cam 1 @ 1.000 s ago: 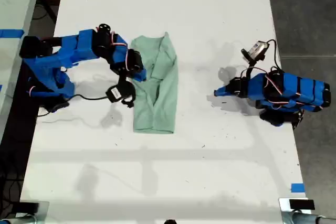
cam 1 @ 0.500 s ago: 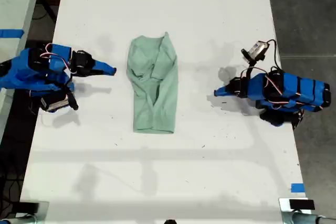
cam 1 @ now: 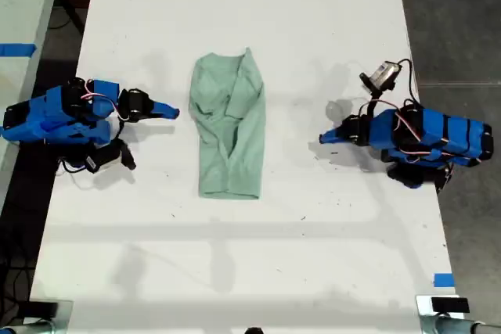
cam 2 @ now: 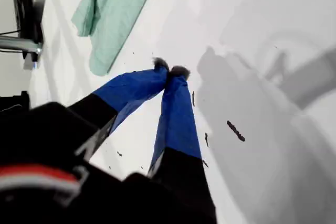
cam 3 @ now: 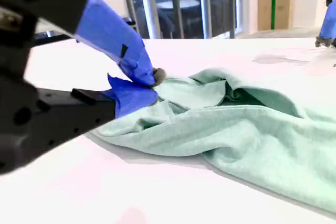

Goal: Fold t shirt

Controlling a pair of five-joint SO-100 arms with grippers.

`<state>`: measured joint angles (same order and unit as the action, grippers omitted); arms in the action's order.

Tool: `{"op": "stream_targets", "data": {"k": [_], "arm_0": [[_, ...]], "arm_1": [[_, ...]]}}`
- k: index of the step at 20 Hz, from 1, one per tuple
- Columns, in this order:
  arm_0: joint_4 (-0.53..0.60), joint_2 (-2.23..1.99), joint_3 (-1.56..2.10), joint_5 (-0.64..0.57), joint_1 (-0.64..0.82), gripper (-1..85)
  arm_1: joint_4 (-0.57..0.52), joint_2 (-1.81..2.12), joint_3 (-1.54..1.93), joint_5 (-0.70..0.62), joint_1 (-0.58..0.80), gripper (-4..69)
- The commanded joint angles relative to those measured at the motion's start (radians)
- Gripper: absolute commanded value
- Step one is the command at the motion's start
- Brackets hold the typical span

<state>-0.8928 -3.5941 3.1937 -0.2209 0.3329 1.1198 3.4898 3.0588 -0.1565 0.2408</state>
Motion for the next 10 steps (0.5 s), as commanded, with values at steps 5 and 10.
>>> {"op": "stream_targets", "data": {"k": [5, 10], "arm_0": [[-0.015, -0.008, 0.008, 0.038, 0.026, -0.1], [-0.018, -0.008, 0.008, 0.041, 0.029, -0.1]], "arm_1": [[0.002, 0.017, 0.055, 0.017, 0.008, 1.5], [0.002, 0.017, 0.055, 0.020, 0.011, 1.5]]}}
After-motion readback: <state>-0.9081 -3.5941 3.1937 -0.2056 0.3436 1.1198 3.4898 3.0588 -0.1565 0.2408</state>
